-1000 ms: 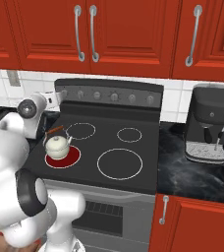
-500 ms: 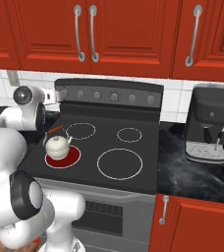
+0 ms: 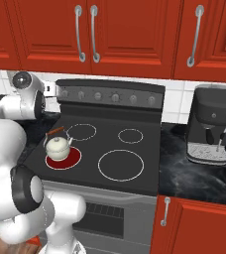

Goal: Lower the heat of the kettle.

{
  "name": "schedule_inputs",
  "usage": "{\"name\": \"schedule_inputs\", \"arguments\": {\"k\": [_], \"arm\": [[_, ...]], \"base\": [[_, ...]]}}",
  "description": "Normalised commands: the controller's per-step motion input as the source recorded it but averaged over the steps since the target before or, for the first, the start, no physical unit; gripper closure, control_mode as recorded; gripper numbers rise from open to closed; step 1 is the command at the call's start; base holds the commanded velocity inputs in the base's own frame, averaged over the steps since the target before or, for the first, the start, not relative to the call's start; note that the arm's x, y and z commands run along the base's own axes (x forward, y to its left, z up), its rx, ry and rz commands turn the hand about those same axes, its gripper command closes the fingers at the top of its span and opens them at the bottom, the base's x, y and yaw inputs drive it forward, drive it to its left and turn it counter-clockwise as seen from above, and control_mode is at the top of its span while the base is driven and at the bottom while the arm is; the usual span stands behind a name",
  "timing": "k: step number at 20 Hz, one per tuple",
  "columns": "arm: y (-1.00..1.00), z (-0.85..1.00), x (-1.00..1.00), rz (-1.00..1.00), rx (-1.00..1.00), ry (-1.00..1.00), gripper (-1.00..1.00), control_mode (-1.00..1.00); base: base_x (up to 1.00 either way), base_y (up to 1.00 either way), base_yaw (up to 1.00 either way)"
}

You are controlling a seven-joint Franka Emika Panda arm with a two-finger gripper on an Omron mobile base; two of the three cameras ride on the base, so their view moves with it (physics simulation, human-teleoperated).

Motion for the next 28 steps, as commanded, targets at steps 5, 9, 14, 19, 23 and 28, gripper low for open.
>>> {"name": "schedule_inputs", "arguments": {"k": [5, 9, 14, 19, 23, 28], "arm": [[0.0, 0.0, 0.2, 0.0, 0.0, 0.0, -1.0, -1.0], [0.0, -0.06, 0.04, 0.0, 0.0, 0.0, -1.0, -1.0], [0.0, -0.24, 0.0, 0.0, 0.0, -0.01, -1.0, -1.0], [0.0, -0.35, 0.0, 0.0, 0.01, -0.1, -1.0, -1.0], [0.0, -0.26, 0.06, 0.0, 0.02, -0.17, -1.0, -1.0], [0.0, -0.04, 0.21, 0.0, 0.07, -0.09, -1.0, -1.0]], "base": [[0.0, 0.0, 0.0], [0.0, 0.0, 0.0], [0.0, 0.0, 0.0], [0.0, 0.0, 0.0], [0.0, 0.0, 0.0], [0.0, 0.0, 0.0]]}}
